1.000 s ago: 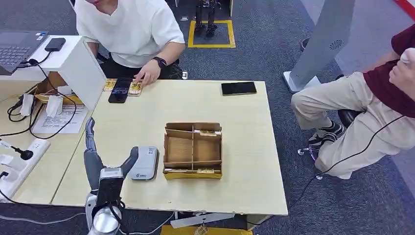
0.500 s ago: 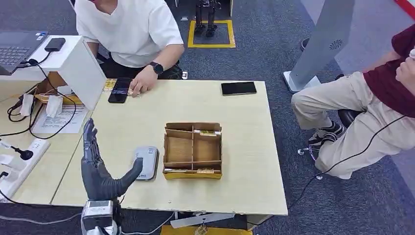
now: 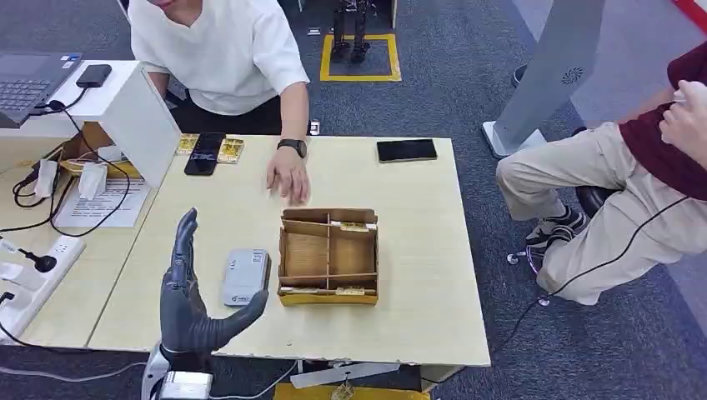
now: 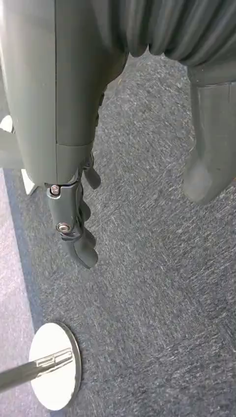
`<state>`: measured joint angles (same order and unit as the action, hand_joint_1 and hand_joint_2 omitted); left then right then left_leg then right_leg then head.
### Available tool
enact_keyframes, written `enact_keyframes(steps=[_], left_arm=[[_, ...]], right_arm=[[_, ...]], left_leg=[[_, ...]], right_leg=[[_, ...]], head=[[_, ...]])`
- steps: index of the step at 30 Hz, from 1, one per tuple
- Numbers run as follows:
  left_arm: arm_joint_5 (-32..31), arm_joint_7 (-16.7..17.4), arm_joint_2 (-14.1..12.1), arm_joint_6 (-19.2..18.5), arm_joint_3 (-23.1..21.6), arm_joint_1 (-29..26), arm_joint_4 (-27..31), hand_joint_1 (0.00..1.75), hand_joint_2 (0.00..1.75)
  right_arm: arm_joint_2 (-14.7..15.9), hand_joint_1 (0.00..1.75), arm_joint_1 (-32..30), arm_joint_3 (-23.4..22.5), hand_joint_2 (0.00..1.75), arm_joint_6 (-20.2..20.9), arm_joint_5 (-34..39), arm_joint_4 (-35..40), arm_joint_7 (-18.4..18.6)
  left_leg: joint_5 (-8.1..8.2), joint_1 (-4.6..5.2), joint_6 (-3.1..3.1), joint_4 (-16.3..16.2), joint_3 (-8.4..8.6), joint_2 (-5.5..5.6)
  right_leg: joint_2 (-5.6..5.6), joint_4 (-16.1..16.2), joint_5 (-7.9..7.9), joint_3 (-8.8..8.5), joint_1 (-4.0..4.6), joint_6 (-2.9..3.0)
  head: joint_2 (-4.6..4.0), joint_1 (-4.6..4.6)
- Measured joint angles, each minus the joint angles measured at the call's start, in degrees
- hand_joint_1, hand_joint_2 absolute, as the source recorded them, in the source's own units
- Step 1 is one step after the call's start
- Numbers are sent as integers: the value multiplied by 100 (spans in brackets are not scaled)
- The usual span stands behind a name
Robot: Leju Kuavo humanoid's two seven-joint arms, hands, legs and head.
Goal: Pass the card to the sensor for recognition and then transmit it.
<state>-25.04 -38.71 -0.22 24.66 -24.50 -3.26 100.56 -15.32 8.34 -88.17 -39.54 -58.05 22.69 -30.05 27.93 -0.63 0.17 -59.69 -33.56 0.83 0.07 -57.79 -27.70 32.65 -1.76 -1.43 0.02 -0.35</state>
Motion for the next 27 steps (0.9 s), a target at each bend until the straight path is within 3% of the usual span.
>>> enact_keyframes(steps=[6,23,27], left_arm=[[-842,301,-138,61,-214,46,-194,0,175],[-2390,1167,-400,376,-886,450,-1058,0,175],[-3092,1656,-455,485,-1049,583,-1315,0,175]], right_arm=[[24,0,-3,11,175,0,103,-42,2],[46,0,-54,267,175,0,265,-98,59],[48,0,-73,356,175,0,310,-105,85]], left_leg=[[0,0,0,0,0,0],[0,0,0,0,0,-1],[0,0,0,0,0,0]], right_leg=[[0,0,0,1,0,0],[-1,0,0,2,0,0],[0,0,0,2,0,0]], head=[[0,0],[0,0],[0,0]])
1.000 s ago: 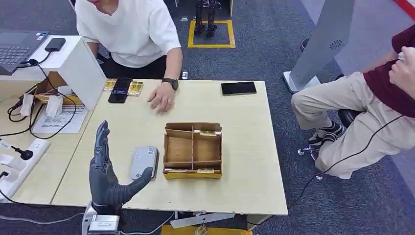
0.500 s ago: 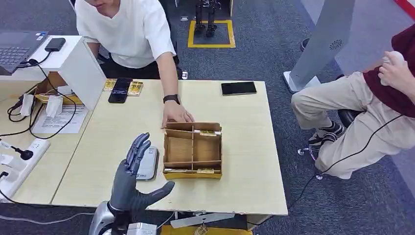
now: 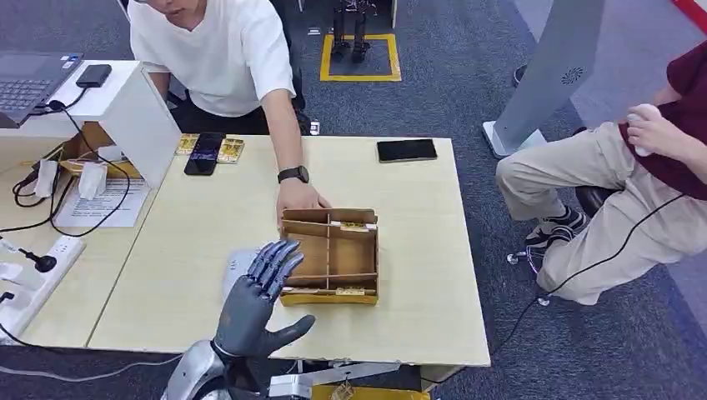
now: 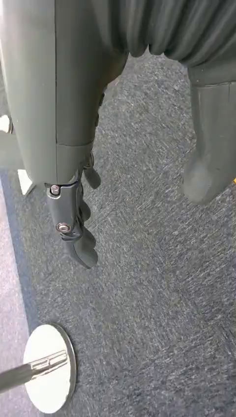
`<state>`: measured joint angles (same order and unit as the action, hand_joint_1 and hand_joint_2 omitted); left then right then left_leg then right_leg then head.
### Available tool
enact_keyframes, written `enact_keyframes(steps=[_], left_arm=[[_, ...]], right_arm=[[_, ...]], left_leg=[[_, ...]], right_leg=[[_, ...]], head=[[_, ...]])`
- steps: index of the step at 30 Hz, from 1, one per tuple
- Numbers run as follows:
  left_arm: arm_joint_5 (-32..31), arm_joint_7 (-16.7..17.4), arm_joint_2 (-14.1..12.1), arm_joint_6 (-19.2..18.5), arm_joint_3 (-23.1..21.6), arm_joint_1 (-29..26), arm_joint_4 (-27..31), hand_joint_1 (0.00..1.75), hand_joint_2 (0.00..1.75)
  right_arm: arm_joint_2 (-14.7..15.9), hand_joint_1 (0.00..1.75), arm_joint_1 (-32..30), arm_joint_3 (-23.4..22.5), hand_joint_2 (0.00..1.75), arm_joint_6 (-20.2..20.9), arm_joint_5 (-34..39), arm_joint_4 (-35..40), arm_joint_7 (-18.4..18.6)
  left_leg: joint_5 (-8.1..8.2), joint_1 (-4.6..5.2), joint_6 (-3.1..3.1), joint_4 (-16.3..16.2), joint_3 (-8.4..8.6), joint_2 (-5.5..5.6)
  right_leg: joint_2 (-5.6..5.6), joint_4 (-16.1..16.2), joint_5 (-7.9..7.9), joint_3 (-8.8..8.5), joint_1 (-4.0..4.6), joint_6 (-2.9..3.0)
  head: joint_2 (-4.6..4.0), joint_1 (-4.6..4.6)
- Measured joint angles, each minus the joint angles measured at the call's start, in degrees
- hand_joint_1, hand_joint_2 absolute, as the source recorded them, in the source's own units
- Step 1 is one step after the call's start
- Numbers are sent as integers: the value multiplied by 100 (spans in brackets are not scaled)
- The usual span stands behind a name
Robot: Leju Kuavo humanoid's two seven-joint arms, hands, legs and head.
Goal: Pass the card to the sensor for recognition and then transmit it.
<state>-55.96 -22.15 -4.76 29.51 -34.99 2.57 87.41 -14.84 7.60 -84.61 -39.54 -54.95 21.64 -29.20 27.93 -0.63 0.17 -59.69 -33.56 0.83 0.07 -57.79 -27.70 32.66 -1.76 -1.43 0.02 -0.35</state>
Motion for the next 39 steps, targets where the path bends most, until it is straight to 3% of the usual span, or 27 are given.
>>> enact_keyframes(steps=[3,23,33,39], left_arm=[[-523,372,-59,46,-105,103,-260,0,175],[-1870,1536,-133,-63,-367,445,-1170,0,175],[-1955,1640,-81,-74,-389,494,-1373,0,175],[-2228,1959,-31,-197,-391,507,-1539,0,175]], right_arm=[[0,0,-15,114,175,0,66,-11,53],[0,0,-97,525,175,0,256,-13,199],[0,0,-103,551,175,0,267,-13,227],[0,0,-116,667,175,0,361,-13,286]], left_leg=[[0,0,0,0,1,-1],[0,0,0,0,0,-1],[0,0,0,0,0,-1],[0,0,0,0,0,-1]], right_leg=[[-2,0,0,1,0,0],[-2,0,0,1,0,0],[-2,0,0,1,0,0],[-2,0,0,1,0,0]], head=[[0,0],[0,0],[0,0],[0,0]])
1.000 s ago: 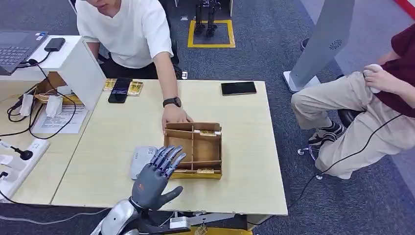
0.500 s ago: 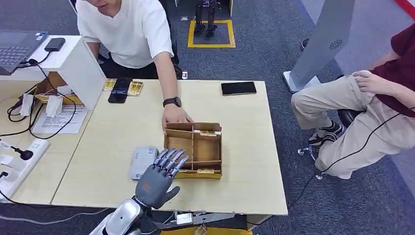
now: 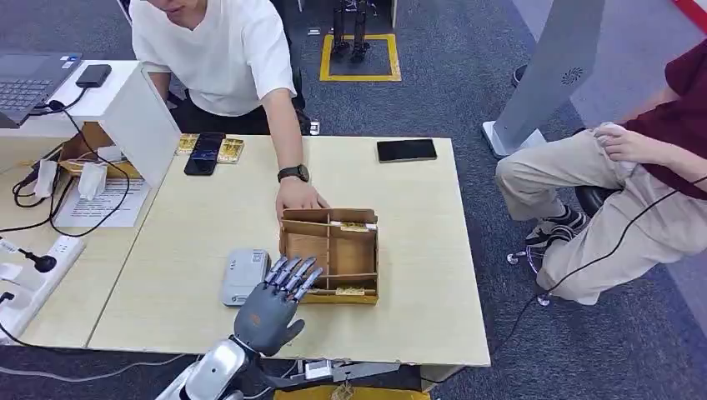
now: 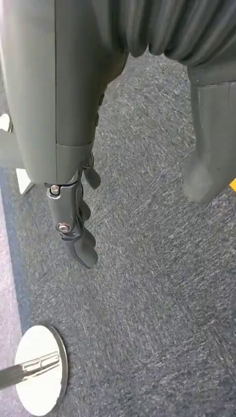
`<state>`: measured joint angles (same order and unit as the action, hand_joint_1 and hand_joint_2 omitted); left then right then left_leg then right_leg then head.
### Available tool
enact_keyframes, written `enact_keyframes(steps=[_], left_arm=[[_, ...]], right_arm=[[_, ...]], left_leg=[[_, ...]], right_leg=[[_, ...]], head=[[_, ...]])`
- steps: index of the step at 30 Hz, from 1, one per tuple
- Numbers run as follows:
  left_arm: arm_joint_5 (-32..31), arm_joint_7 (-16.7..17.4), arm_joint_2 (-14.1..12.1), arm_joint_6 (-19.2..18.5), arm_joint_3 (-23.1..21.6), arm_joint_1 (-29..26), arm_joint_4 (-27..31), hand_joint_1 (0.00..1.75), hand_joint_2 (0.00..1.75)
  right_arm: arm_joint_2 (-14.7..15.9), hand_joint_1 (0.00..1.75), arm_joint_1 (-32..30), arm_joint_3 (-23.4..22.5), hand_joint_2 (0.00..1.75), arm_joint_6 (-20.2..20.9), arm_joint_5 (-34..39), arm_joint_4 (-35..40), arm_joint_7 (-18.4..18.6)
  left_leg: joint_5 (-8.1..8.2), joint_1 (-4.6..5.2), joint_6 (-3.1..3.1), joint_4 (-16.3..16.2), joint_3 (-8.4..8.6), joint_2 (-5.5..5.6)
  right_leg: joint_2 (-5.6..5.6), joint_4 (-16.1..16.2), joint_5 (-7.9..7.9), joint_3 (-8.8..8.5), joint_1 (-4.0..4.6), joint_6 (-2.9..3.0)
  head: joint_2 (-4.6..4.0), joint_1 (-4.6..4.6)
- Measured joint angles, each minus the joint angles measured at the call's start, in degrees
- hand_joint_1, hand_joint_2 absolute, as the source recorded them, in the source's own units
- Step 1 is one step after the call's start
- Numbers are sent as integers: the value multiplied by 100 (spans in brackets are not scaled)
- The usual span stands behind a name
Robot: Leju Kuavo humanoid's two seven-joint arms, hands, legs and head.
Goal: Pass the card to the sensor for recognition and then transmit it.
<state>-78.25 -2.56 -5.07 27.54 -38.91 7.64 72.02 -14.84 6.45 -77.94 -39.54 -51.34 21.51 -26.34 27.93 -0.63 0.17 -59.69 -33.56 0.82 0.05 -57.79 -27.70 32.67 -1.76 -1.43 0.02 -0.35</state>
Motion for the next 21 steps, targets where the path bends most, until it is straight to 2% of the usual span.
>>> enact_keyframes(steps=[9,21], left_arm=[[-251,446,96,-59,0,-7,-173,0,175],[-326,521,125,-164,0,-21,-201,0,175]], right_arm=[[0,0,-53,166,175,0,137,7,109],[-2,0,-71,221,175,0,177,22,140]], left_leg=[[0,0,0,0,-1,1],[0,0,0,0,-2,1]], right_leg=[[1,0,0,0,0,0],[1,0,0,0,0,0]], head=[[0,0],[0,0]])
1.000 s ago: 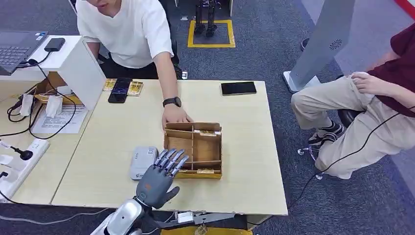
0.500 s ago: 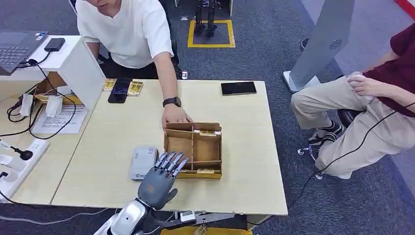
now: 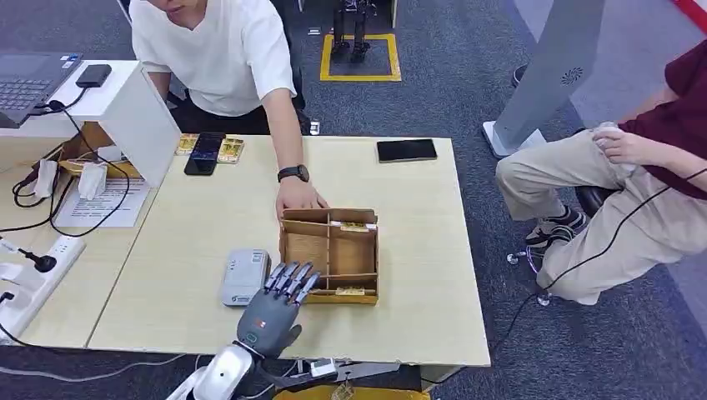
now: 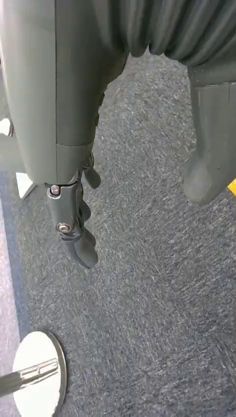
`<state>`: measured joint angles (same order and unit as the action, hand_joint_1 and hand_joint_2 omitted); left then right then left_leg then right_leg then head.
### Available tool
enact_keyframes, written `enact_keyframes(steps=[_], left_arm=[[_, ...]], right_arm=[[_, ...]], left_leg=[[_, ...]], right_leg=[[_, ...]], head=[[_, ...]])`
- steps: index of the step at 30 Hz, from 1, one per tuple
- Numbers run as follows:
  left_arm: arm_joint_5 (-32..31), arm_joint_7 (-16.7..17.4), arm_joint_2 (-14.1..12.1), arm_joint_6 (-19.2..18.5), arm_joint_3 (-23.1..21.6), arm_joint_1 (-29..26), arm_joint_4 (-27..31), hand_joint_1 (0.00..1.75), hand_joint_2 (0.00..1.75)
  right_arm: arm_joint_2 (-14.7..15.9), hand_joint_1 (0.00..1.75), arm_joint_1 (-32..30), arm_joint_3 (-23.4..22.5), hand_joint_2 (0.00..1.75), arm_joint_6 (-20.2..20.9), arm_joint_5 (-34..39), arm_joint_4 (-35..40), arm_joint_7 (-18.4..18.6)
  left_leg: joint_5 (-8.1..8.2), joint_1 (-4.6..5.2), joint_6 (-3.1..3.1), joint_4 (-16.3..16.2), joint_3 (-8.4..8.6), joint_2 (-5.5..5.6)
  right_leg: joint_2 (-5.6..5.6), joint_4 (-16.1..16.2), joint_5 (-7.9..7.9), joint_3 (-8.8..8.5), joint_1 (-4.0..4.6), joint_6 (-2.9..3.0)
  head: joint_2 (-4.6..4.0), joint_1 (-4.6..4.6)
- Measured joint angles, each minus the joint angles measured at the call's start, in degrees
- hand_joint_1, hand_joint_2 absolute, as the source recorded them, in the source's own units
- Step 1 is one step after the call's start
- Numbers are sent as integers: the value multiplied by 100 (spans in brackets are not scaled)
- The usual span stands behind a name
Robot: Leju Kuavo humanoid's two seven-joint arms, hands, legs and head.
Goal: Pass the card to the sensor for recognition and then transmit it.
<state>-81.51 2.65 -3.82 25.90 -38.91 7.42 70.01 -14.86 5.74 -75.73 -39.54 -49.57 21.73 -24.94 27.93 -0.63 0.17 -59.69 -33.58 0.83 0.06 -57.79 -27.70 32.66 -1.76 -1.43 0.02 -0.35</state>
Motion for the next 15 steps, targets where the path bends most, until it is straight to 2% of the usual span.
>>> enact_keyframes(steps=[8,9,10,11,12,15], left_arm=[[-72,199,66,-92,2,-95,-61,2,175],[-63,214,85,-78,2,-117,-59,28,175],[-57,219,105,-65,4,-137,-55,113,175],[-46,229,124,-28,13,-157,-48,161,175],[-46,229,138,44,24,-176,-39,175,175],[-17,194,203,455,96,-255,20,175,175]], right_arm=[[-11,0,-33,111,175,0,94,61,52],[-11,0,-38,131,175,0,103,68,63],[-20,0,-42,149,175,0,114,77,74],[-24,0,-46,168,175,0,129,85,83],[-28,0,-48,181,175,0,140,90,87],[-37,0,-54,205,175,0,142,96,90]], left_leg=[[0,0,0,0,0,0],[0,0,0,0,0,0],[0,0,0,0,-1,0],[0,0,0,0,-1,0],[0,0,0,0,-1,0],[0,0,0,0,-1,0]], right_leg=[[0,0,0,0,0,0],[0,0,0,0,0,0],[0,0,0,0,0,0],[0,0,0,0,0,0],[0,0,0,0,0,0],[1,0,0,0,0,0]], head=[[0,0],[0,0],[0,0],[0,0],[0,0],[0,2]])
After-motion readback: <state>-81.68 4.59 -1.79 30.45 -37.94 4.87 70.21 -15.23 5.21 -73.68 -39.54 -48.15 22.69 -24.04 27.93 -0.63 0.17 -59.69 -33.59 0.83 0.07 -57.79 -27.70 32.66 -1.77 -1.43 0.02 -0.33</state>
